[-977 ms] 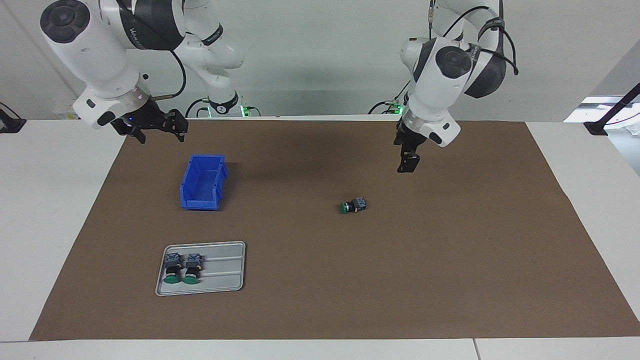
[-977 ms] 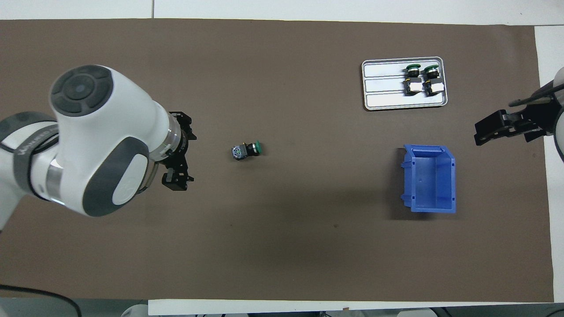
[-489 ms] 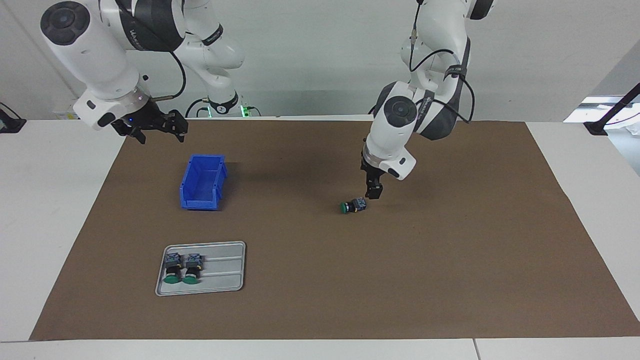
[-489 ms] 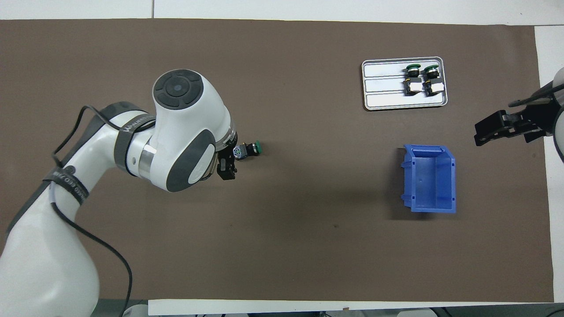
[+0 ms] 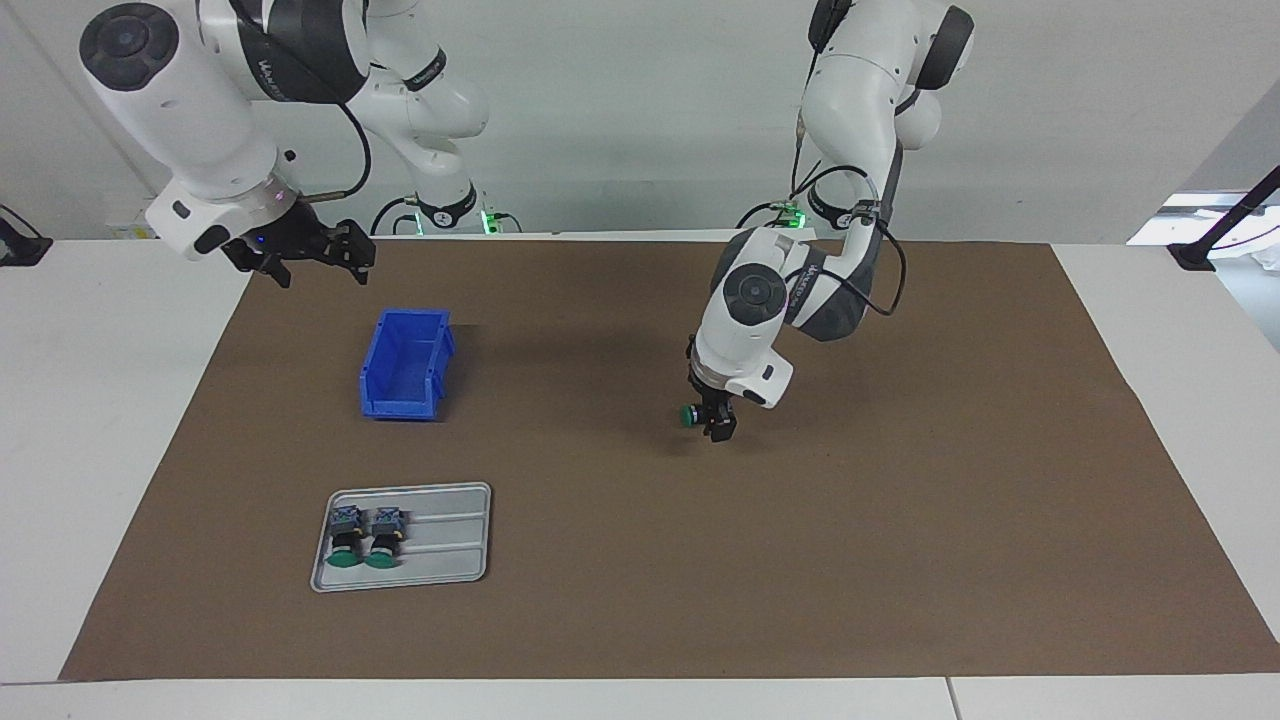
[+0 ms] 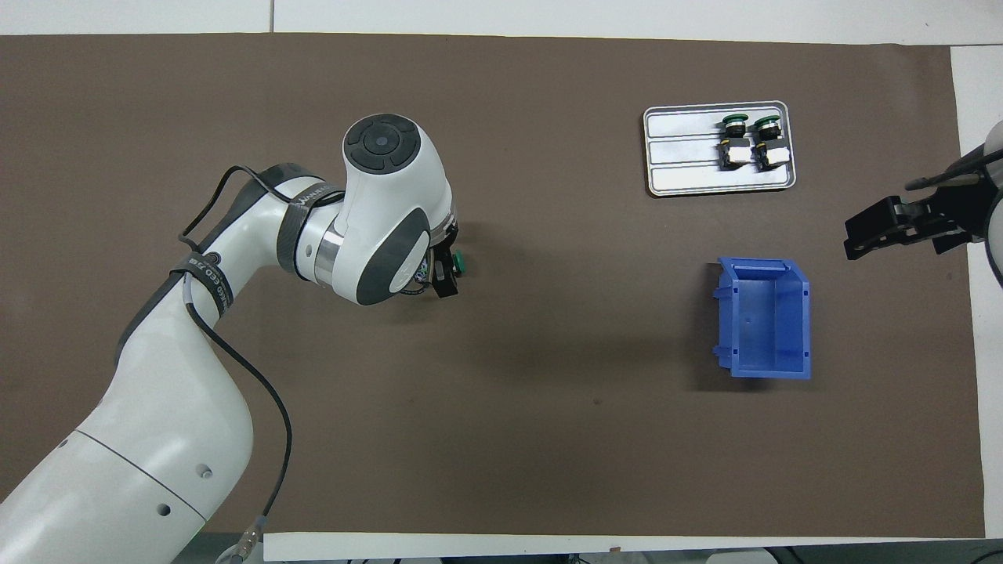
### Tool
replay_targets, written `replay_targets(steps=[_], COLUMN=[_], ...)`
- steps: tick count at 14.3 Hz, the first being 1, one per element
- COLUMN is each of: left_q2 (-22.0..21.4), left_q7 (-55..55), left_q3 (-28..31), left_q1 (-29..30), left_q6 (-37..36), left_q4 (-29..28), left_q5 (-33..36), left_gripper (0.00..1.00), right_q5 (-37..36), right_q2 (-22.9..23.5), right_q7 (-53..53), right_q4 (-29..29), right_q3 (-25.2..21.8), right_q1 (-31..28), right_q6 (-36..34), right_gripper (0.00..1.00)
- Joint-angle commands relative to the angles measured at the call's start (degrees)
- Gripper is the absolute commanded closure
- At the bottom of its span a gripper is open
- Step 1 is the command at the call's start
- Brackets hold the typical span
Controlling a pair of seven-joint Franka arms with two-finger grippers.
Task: Place and press button with both arms
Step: 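Reach the left gripper over the green button on the table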
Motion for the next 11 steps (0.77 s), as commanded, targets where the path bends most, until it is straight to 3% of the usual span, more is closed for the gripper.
replay_targets(steps=[1,8,11], left_q2=[1.18,1.89,1.89], left_q7=[-1.71,-4.35,-5.05], left_q3=[0.78,0.69,0.69], left_q1=[-0.85,-1.9,-2.17], left_q6=[0.91,2.93,3.55], left_q4=[0.83,-1.54,-1.8], left_q5=[0.98,0.98,0.98], left_gripper=[0.02,0.05,0.18], right_q5=[0.57,0.57,0.57], right_q2=[-1.24,-1.24,-1.24], right_q7=[-1.59,-1.68,-1.68], right_q4=[-1.64,-1.64,-1.64], right_q3=[0.22,0.22,0.22], right_q1=[-0.84,-0.92,-0.92], right_q6=[1.19,1.1,1.1], right_gripper=[0.0,0.0,0.01])
